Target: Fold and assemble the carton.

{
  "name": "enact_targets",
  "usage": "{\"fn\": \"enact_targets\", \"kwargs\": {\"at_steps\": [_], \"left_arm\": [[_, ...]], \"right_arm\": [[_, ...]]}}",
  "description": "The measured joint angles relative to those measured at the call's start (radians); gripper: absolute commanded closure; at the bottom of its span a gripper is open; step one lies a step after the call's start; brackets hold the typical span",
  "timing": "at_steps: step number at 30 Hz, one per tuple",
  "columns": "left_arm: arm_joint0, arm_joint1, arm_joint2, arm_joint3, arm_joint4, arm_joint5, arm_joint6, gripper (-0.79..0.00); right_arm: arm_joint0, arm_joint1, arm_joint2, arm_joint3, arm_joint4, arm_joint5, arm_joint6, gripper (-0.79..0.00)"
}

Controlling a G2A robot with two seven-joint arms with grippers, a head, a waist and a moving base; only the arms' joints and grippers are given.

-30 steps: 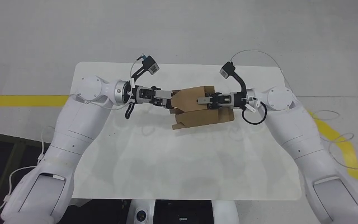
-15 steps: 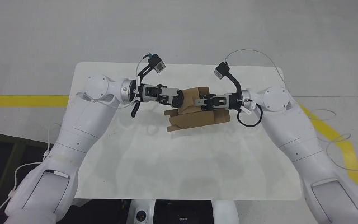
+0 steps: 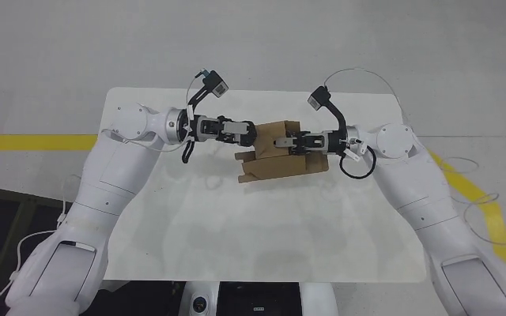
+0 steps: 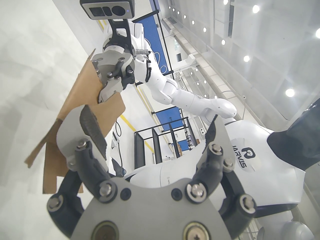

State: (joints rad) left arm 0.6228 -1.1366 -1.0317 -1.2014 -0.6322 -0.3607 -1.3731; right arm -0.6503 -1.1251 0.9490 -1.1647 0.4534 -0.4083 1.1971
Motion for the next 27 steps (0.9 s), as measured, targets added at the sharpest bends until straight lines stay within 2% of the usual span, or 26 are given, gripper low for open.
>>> {"fn": "enact_targets", "kwargs": {"at_steps": [9,27], "left_arm": [[0.041,0.018,-0.048,-0.026,0.05,0.016,0.021,-0.785],[0.042,0.018,-0.045,-0.001,0.093,0.03,0.057,-0.785]], "right_arm": [[-0.018,0.01,0.043,-0.006,0.005,-0.004,0.013,0.0],[-0.02,-0.01,-0.007,-0.044,0.028,-0.005,0.06,0.0]]}}
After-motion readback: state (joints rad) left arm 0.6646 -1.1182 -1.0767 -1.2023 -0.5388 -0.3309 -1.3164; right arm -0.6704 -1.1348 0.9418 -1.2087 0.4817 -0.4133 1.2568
